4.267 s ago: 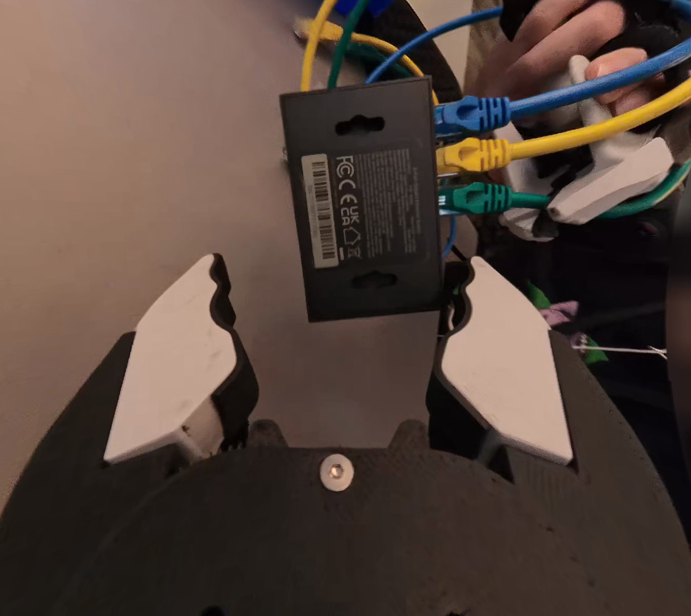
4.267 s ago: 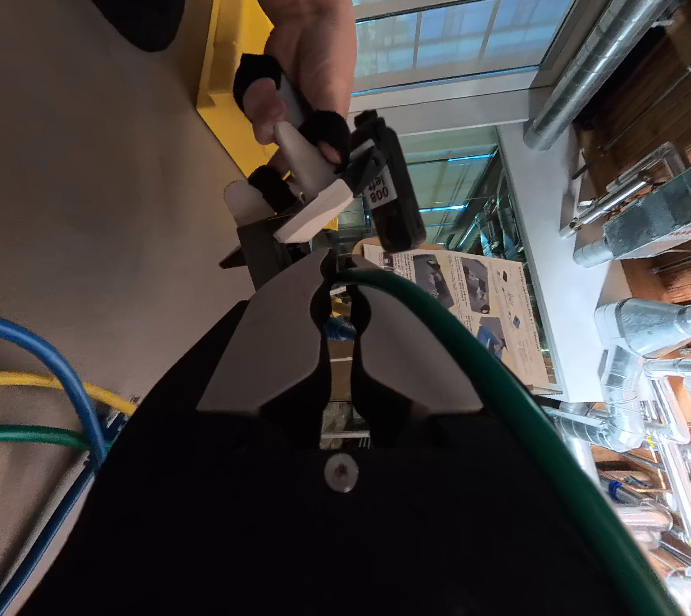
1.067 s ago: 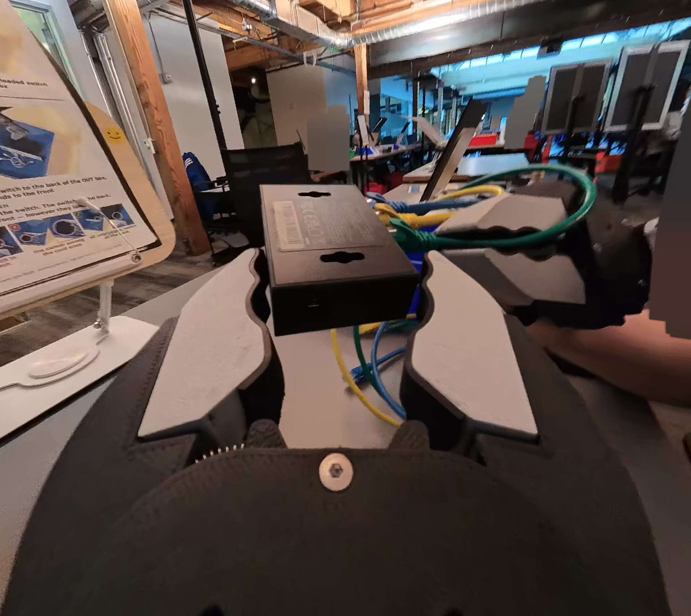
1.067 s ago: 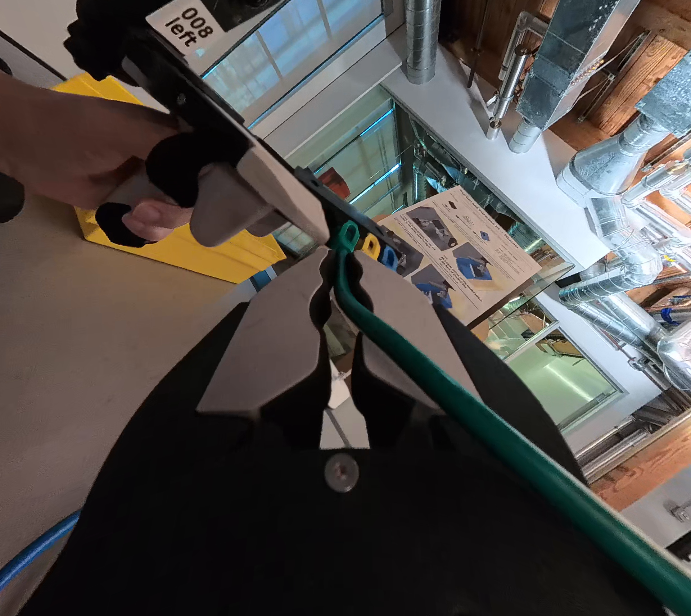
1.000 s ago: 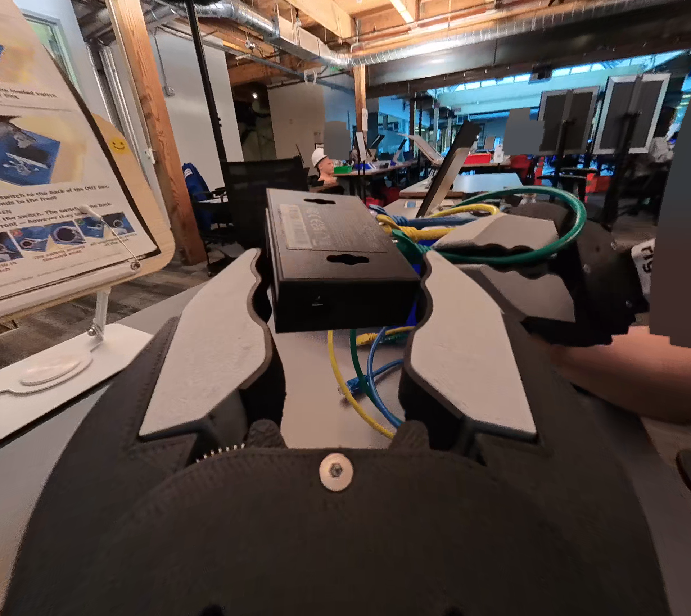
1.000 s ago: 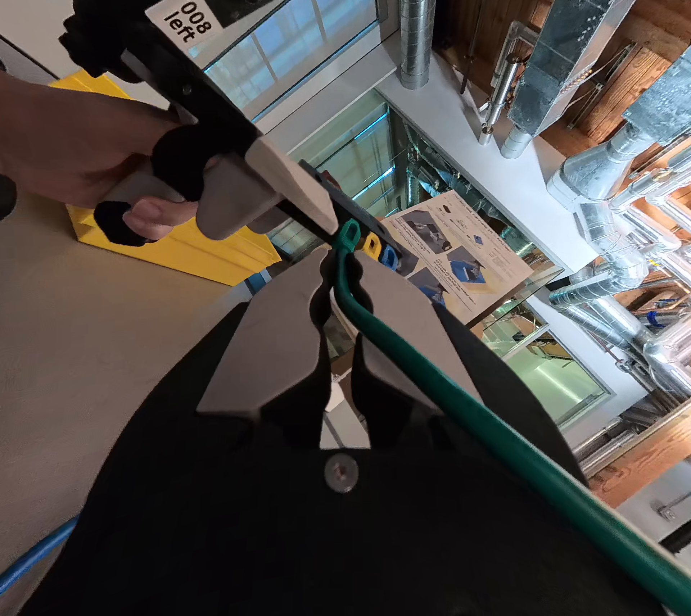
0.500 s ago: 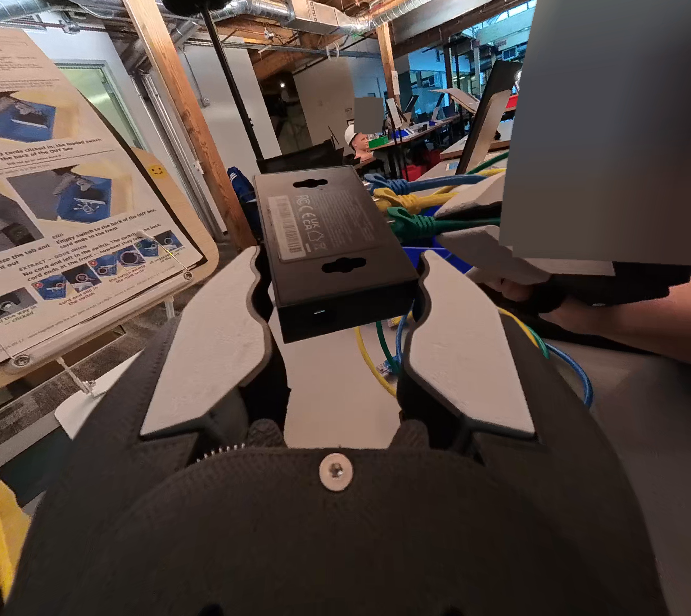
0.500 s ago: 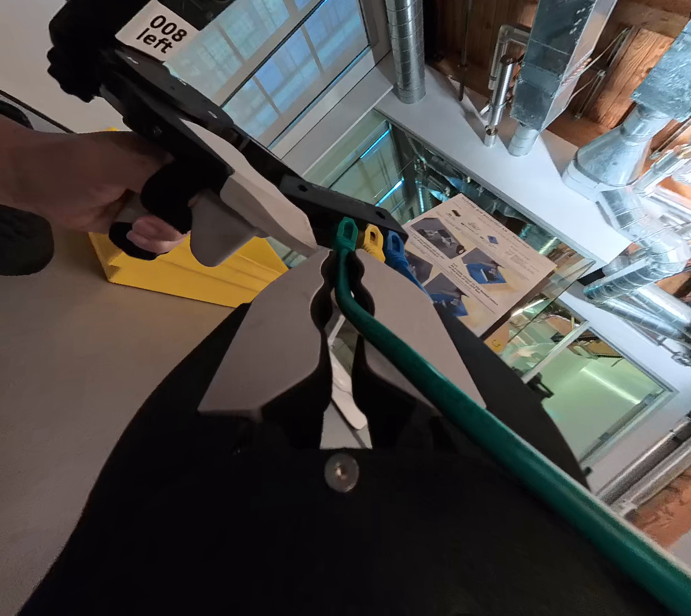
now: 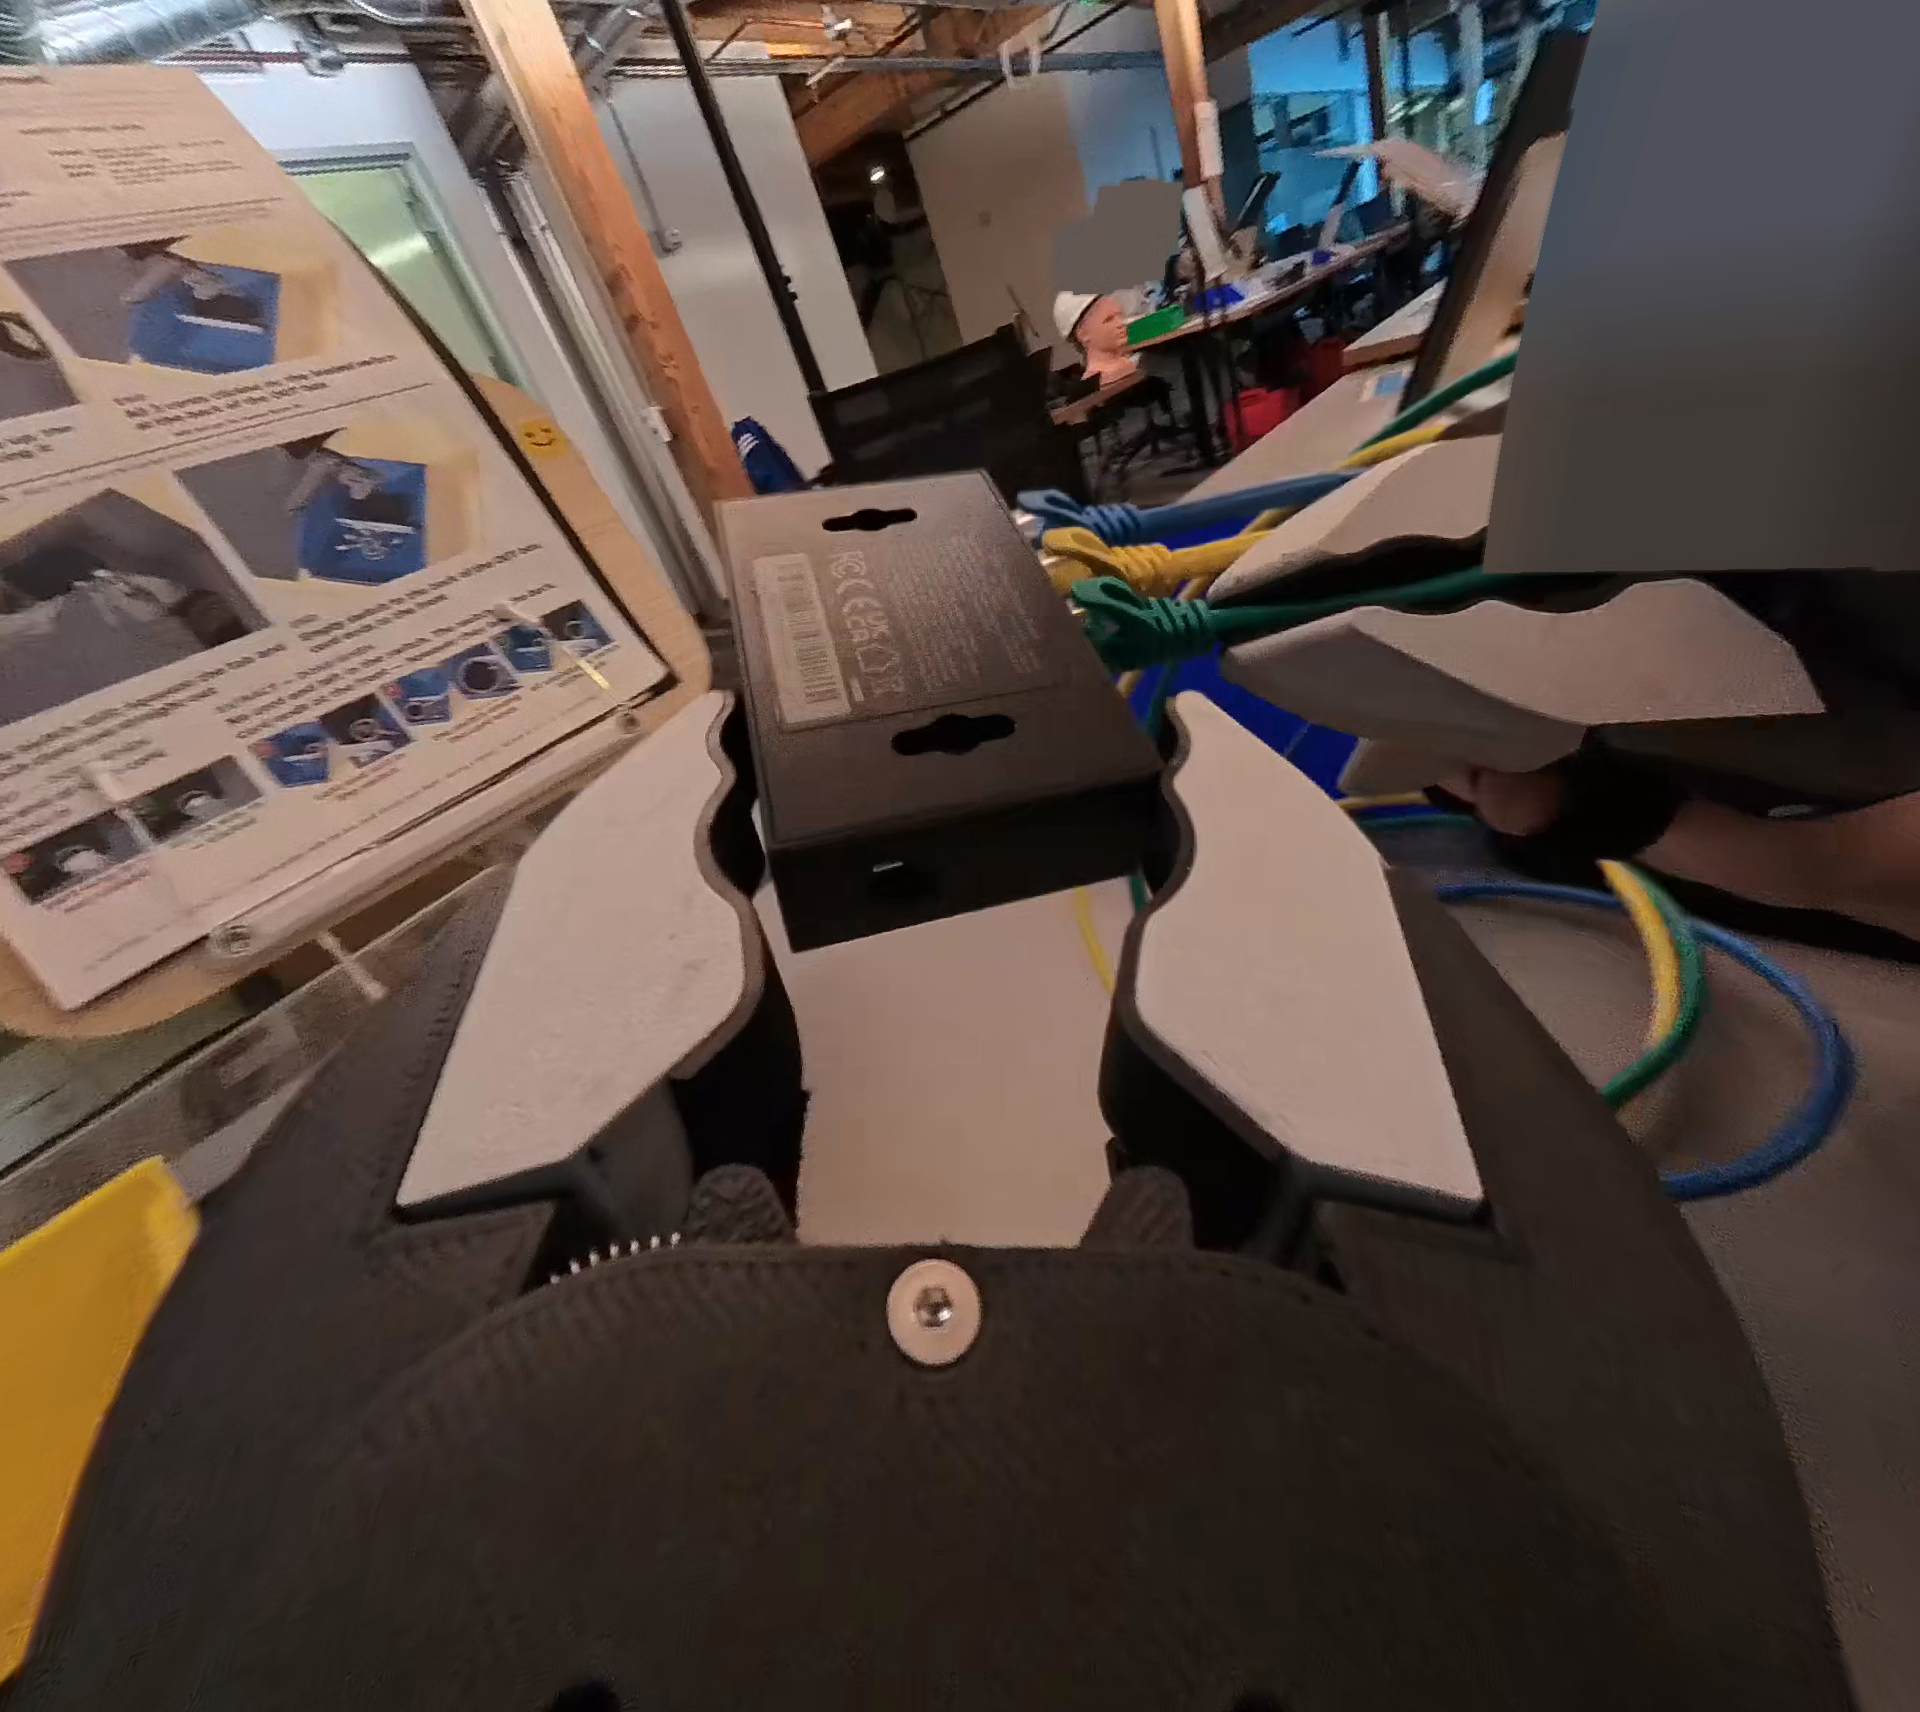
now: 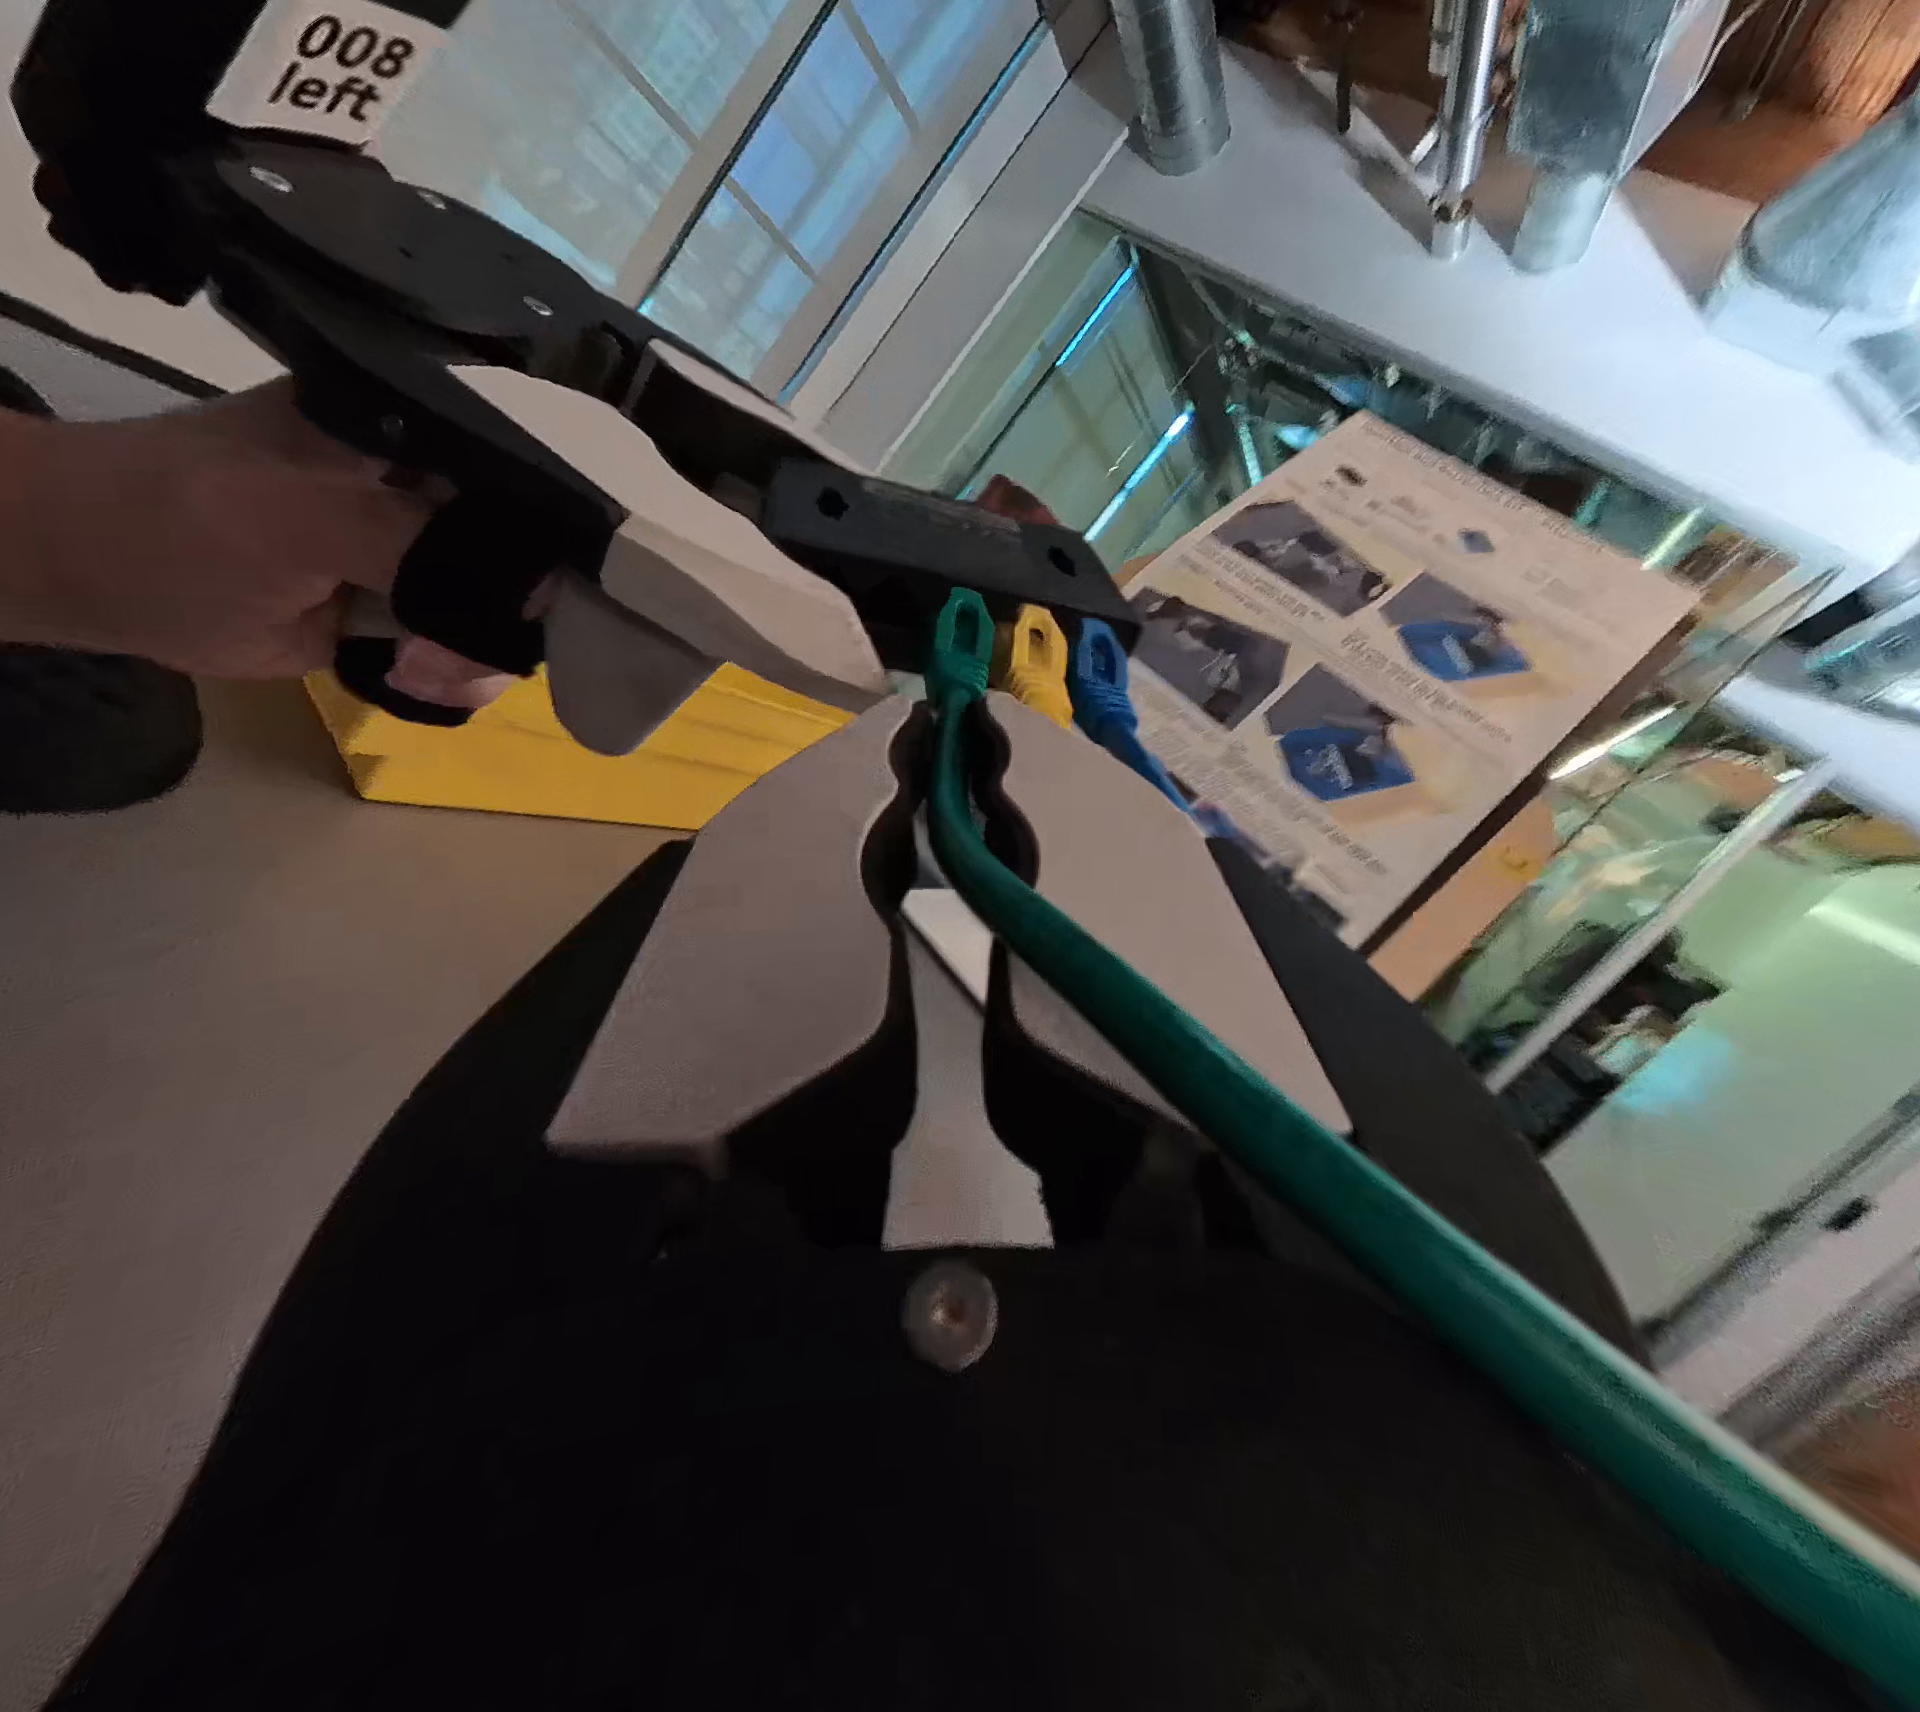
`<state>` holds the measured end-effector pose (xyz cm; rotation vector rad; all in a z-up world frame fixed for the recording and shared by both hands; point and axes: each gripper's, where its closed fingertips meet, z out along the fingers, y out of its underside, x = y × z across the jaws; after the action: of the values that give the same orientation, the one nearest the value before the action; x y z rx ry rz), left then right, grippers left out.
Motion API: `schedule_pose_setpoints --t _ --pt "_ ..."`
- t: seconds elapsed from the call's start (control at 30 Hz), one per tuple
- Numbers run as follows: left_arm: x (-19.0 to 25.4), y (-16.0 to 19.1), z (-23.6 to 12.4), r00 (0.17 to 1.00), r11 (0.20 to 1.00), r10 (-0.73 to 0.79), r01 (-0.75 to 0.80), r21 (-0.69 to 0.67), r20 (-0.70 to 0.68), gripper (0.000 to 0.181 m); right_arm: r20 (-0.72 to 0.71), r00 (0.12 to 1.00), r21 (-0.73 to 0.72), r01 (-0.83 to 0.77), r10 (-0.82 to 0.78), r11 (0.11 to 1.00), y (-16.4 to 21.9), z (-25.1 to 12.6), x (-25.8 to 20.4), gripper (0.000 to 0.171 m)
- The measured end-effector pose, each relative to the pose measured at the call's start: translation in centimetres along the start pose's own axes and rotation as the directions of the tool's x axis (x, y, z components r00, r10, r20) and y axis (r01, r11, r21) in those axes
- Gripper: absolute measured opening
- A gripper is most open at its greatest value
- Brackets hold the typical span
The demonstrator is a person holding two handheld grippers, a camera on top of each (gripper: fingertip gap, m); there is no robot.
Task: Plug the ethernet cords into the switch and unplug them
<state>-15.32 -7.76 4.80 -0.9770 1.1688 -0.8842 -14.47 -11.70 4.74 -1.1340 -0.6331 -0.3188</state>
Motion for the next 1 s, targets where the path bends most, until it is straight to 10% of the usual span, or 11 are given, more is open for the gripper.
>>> schedule_pose_setpoints --t 0.23,0.43,0.57,0.8,0.9,1.0 --pt "-4.1 -1.4 -1.9 0.966 0.988 0.152 -0.156 0.003 0.207 0.070 0.164 0.954 -0.043 -0.246 0.249 0.968 1.2 0.2 -2.2 0.019" --pt "-7.6 -1.8 -3.6 0.939 0.987 0.150 -0.163 0.015 0.310 0.068 0.524 0.837 -0.034 -0.167 0.160 0.985 -0.5 -1.5 -8.5 0.010" --pt "-7.9 -1.3 -3.8 0.945 0.986 0.159 -0.167 0.005 0.285 0.067 0.315 0.946 0.117 -0.117 0.075 0.986 -3.0 -1.2 -4.1 0.014" --pt "-6.2 0.5 -2.5 0.974 0.988 0.153 -0.145 -0.058 0.165 0.066 0.308 0.808 -0.377 -0.381 0.502 0.844 6.4 3.3 -3.7 0.073" --pt "-4.9 -0.1 -2.7 0.971 0.978 0.207 -0.206 -0.020 0.121 0.066 0.375 0.627 -0.565 -0.429 0.683 0.705 7.7 4.6 -5.7 0.078" --pt "-4.3 -0.1 -2.7 0.969 0.974 0.227 -0.228 -0.002 0.098 0.066 0.385 0.215 -0.782 -0.440 0.897 0.441 6.8 4.1 -8.4 0.055"
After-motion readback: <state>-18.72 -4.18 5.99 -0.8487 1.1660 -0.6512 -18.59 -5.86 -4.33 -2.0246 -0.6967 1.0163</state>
